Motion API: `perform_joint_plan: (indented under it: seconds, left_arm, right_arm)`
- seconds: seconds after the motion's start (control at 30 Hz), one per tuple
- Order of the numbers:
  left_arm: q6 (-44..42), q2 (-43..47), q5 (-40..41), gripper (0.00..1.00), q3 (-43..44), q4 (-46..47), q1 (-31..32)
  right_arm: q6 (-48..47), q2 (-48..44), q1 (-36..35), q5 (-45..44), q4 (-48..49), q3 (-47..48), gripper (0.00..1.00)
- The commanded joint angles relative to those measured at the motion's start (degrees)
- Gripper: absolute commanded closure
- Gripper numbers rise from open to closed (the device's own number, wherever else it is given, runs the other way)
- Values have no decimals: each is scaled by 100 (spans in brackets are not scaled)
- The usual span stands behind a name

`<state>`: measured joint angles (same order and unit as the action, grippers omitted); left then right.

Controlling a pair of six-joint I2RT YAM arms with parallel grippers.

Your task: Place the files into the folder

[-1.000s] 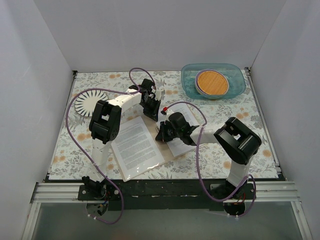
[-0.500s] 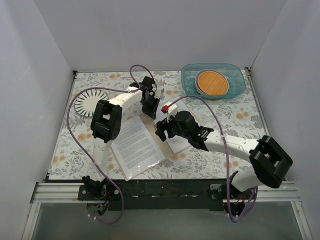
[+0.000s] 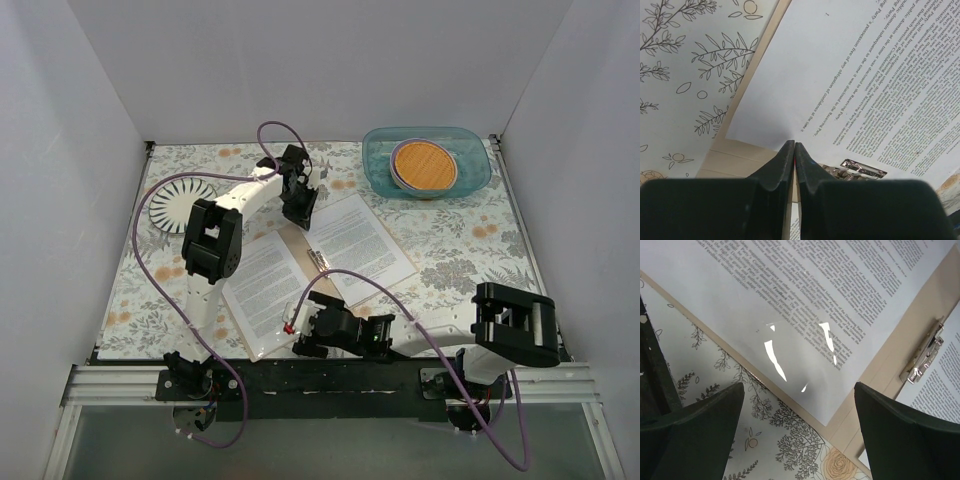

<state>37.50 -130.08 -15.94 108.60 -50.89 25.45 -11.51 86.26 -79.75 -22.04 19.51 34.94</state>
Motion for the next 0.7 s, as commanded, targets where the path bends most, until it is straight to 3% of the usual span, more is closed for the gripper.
perform_joint_plan:
  seconds: [0.0, 0.23, 0.67]
  left_arm:
    - [65, 19, -216, 95, 451, 9, -5]
    - [39, -755, 118, 96, 910, 62, 30]
    - [-76, 201, 232, 97, -1375, 739, 206]
  right_arm:
    - [-457, 356, -226, -213, 607, 434, 1]
    - [-590, 796, -550, 95, 616, 830, 1]
    - [-247, 690, -972, 244, 265, 804, 1]
